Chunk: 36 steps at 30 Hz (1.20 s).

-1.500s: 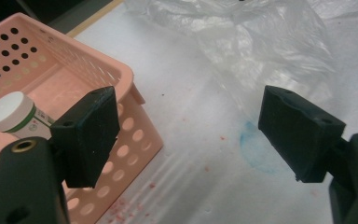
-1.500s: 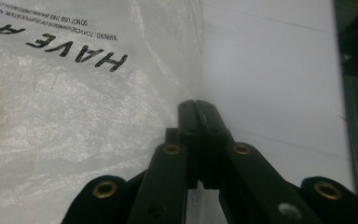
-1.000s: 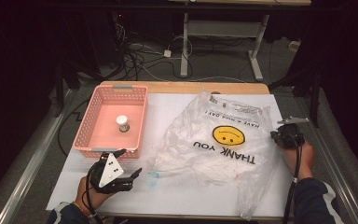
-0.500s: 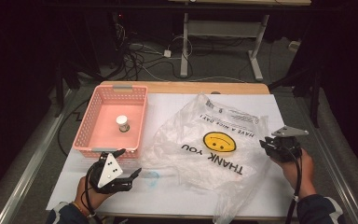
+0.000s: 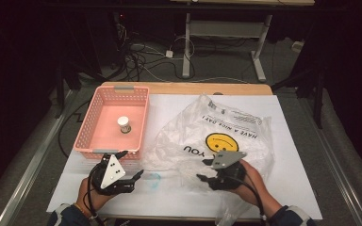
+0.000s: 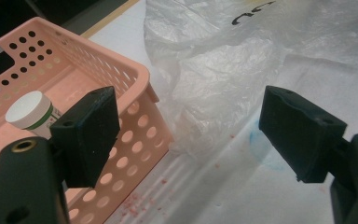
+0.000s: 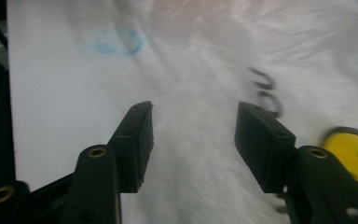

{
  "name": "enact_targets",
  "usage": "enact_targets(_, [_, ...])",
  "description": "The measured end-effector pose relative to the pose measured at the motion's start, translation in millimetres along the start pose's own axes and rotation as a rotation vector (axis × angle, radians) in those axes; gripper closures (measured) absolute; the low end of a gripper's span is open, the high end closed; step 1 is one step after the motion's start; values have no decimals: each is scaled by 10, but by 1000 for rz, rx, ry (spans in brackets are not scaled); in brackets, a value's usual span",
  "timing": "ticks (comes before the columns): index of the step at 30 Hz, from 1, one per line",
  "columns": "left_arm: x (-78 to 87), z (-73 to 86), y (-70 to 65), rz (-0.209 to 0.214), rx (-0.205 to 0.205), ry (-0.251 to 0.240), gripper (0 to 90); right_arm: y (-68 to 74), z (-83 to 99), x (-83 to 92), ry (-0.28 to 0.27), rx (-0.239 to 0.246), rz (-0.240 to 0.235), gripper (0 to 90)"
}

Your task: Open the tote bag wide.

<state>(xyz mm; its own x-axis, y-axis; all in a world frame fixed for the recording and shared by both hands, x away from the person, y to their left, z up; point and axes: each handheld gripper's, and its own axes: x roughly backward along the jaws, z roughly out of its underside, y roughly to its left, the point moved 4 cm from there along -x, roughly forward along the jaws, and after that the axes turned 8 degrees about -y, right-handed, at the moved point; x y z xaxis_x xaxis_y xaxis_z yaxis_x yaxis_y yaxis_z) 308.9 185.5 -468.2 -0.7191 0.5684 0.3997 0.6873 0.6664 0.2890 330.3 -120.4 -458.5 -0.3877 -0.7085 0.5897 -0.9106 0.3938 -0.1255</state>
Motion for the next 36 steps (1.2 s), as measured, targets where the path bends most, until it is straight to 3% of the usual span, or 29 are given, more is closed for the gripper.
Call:
enact_targets(1, [-1, 2, -2, 1, 1, 1, 195, 0, 0, 0, 0, 0, 0, 470])
enact_targets(4, [-2, 4, -8, 3, 0, 2, 195, 36, 90, -291, 86, 9, -31, 447])
enact_targets(6, [-3, 6, -7, 3, 1, 2, 195, 11, 129, -383, 115, -3, -19, 463])
enact_targets(9, [-7, 12, -4, 5, 4, 3, 195, -25, 175, -456, 145, -5, -25, 572])
enact_targets(11, [-12, 15, -4, 7, 2, 6, 195, -48, 185, -467, 123, -38, -59, 676])
enact_targets(14, [-19, 20, -11, 10, 0, 11, 195, -75, 191, -454, 131, -49, -50, 815])
enact_targets(16, [-21, 20, -14, 10, -1, 12, 195, -98, 195, -452, 125, -61, -54, 855])
enact_targets(21, [-23, 19, -14, 10, -2, 14, 195, -138, 183, -414, 119, -60, -21, 886])
enact_targets(28, [-18, 13, -2, 6, 0, 13, 195, -254, 62, -240, 36, -46, 83, 900])
enact_targets(36, [4, -126, 175, -29, 22, -21, 198, -578, -158, -25, -59, -67, 224, 900])
